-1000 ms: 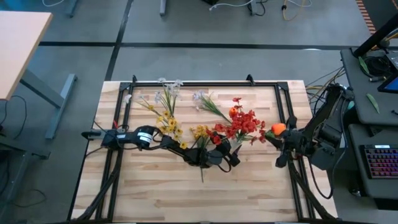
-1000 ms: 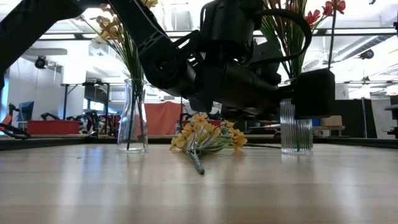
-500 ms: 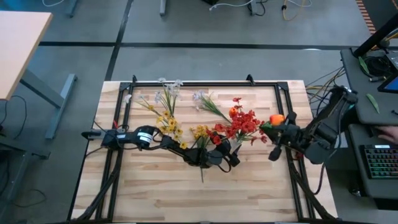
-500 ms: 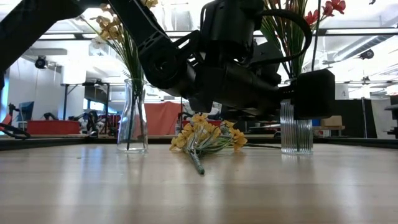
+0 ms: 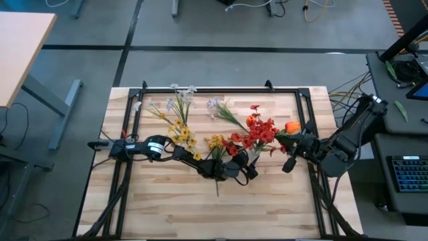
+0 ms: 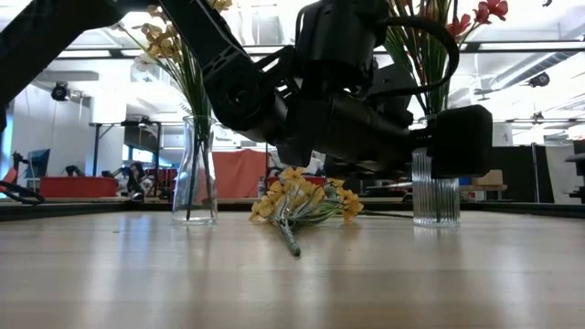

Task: Sort flowers into vase by color
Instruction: Put the orange flower into the right transparent vase

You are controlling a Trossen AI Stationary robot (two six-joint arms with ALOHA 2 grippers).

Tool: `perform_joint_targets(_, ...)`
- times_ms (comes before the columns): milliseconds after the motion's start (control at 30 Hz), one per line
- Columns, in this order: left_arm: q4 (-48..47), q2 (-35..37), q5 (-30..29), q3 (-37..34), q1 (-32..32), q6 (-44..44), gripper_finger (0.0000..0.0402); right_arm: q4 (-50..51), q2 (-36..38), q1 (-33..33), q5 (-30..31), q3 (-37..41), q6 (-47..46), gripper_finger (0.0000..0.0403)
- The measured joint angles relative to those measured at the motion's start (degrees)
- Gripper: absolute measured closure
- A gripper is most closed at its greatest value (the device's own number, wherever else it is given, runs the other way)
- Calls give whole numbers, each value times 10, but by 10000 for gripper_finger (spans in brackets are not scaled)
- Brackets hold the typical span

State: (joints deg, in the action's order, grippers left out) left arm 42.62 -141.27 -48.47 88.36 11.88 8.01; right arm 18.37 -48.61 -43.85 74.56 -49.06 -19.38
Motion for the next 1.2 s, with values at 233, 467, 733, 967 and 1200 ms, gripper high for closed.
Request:
perform_joint_targets(233,-1,0,0,0,0,0,116,-12,-22,16,0,0,-1,390)
perform_joint_targets(467,-3,0,0,0,0,0,116,-18,-41,30,0,0,-1,390)
perform_joint_targets(733,-4,0,0,0,0,0,122,-37,-44,29,0,0,-8,390)
perform_joint_targets(967,-7,0,0,0,0,0,129,-38,-43,29,0,0,-26,390)
perform_joint_targets(1200,-7,0,0,0,0,0,138,-39,-43,6,4,0,-41,390)
